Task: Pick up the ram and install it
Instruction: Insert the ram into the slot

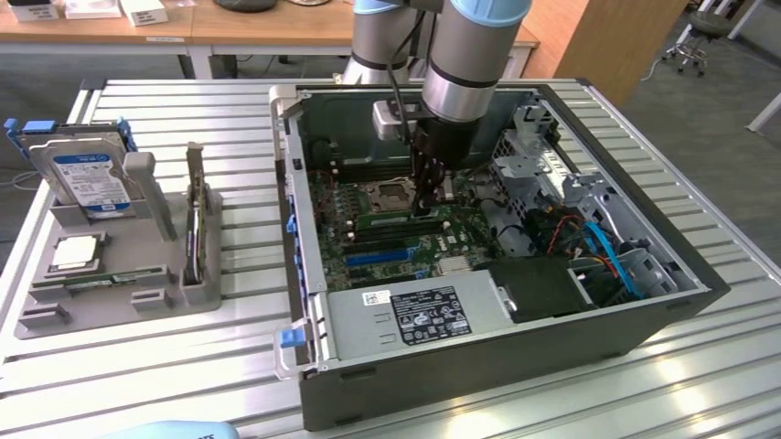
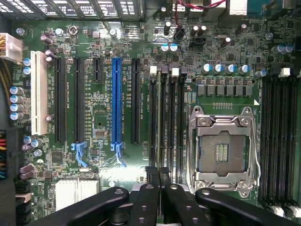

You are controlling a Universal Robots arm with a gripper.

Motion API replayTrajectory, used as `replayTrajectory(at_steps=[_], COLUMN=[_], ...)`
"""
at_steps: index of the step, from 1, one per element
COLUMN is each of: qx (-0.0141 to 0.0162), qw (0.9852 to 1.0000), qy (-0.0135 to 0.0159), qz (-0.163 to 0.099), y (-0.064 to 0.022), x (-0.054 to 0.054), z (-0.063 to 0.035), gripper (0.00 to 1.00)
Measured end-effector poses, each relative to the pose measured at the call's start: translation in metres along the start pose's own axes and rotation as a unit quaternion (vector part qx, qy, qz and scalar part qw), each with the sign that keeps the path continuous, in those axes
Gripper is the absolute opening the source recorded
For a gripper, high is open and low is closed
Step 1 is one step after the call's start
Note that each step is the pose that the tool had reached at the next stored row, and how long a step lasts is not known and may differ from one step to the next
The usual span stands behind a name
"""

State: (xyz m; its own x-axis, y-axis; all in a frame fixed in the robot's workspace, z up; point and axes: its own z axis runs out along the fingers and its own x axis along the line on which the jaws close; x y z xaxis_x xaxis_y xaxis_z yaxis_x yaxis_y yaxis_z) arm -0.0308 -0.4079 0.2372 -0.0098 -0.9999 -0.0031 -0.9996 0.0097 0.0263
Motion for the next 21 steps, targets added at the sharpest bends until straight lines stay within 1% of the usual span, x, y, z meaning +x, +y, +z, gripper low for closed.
replayTrajectory(at_steps=[1,2,6,8,21], qx=[0.0004,0.0005,0.0004,0.0004,0.0004], qw=[1.0000,1.0000,1.0000,1.0000,1.0000], qy=[-0.0017,-0.0022,-0.0025,-0.0041,-0.0045], qz=[0.000,0.000,0.000,0.000,0.005], y=[0.0000,0.0000,0.0000,0.0000,0.0000], x=[0.0000,-0.0001,0.0001,0.0004,0.0004], z=[0.0000,0.0001,0.0001,0.0001,0.0001], gripper=[0.12,0.12,0.12,0.12,0.12])
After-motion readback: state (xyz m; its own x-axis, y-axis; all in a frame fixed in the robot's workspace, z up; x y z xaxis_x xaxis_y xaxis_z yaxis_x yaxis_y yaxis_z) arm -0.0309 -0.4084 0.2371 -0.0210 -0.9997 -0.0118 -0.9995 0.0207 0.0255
